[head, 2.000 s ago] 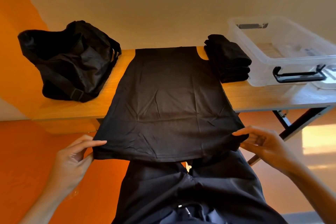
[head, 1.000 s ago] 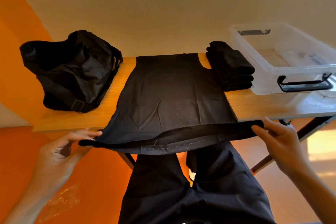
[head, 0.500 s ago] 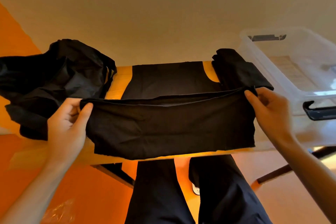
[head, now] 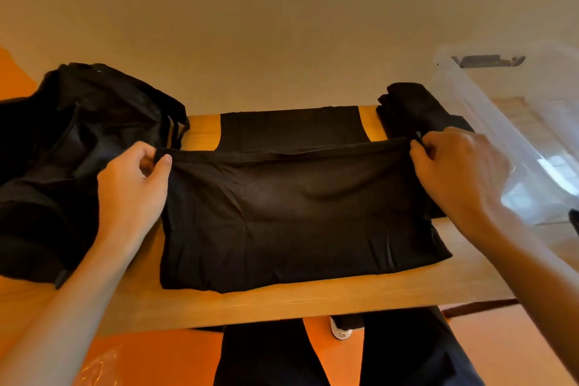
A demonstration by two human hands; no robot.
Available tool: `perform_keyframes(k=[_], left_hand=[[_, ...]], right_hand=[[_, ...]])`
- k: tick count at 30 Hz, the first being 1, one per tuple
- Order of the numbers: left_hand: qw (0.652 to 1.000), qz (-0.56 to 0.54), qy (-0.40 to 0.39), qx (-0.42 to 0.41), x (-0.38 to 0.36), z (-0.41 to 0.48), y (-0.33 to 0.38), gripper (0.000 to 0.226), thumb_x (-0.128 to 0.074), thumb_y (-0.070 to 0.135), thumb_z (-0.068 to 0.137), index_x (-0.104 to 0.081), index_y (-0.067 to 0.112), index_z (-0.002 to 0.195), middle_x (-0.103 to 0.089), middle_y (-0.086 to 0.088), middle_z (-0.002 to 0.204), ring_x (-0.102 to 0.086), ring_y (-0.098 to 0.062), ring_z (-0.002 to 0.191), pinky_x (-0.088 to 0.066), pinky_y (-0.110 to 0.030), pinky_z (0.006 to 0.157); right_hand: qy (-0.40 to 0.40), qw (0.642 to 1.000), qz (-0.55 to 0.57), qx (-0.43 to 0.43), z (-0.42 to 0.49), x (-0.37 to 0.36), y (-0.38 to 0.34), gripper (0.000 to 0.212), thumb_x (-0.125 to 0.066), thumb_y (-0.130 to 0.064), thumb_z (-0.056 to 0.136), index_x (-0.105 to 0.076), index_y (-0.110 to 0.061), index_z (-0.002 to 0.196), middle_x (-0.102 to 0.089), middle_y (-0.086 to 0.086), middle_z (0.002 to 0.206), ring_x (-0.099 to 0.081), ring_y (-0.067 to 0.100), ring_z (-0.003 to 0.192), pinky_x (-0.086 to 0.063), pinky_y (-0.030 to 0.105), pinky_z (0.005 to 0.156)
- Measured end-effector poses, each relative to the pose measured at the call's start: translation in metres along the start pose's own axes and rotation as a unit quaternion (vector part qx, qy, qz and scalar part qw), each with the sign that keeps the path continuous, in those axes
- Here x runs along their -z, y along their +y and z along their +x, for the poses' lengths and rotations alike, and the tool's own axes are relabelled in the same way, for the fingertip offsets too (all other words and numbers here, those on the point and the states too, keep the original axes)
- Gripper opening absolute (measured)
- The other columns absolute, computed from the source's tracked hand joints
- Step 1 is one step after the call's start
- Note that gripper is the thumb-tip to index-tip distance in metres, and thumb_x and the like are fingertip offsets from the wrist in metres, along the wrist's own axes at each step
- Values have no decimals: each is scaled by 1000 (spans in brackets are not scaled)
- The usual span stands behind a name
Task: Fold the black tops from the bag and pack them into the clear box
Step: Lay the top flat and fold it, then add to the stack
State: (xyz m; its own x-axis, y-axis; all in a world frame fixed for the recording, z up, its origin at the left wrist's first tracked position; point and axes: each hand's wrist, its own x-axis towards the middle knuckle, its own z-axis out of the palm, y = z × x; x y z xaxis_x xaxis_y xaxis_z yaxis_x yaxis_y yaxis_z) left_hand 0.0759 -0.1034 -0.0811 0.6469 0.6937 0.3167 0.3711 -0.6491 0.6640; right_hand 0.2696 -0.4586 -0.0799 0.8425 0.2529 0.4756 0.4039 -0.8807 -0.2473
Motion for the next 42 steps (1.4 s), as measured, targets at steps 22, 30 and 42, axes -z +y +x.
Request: perform_keyframes(k=[22,30,42], left_hand=[[965,243,-70,-72,-60,64,-7,28,-43,25,109,-49,3,126,-65,-21,82,-64,-45,79,-43,-46,61],[958,269,-96,-21,-74,69,-12,35,-39,25,110,-44,-3,131,-64,-29,89,-63,-49,81,-40,-43,59],[959,271,-77,-32,-76,76,-15,29,-40,22,110,-45,-3,123,-53,-17,74,-47,-28,59,-35,-38,51]], right_hand=[[-115,952,-281,34,79,-48,-9,28,-69,-48,92,-80,-23,94,-61,12,108,-45,36,110,-31,46,96],[-141,940,-308,39,90,-58,-10,32,-63,-53,93,-79,-25,97,-59,8,109,-45,33,114,-32,44,96],[-165,936,-309,35,94,-63,-10,32,-63,-55,93,-78,-27,96,-60,6,104,-45,32,112,-31,44,94]])
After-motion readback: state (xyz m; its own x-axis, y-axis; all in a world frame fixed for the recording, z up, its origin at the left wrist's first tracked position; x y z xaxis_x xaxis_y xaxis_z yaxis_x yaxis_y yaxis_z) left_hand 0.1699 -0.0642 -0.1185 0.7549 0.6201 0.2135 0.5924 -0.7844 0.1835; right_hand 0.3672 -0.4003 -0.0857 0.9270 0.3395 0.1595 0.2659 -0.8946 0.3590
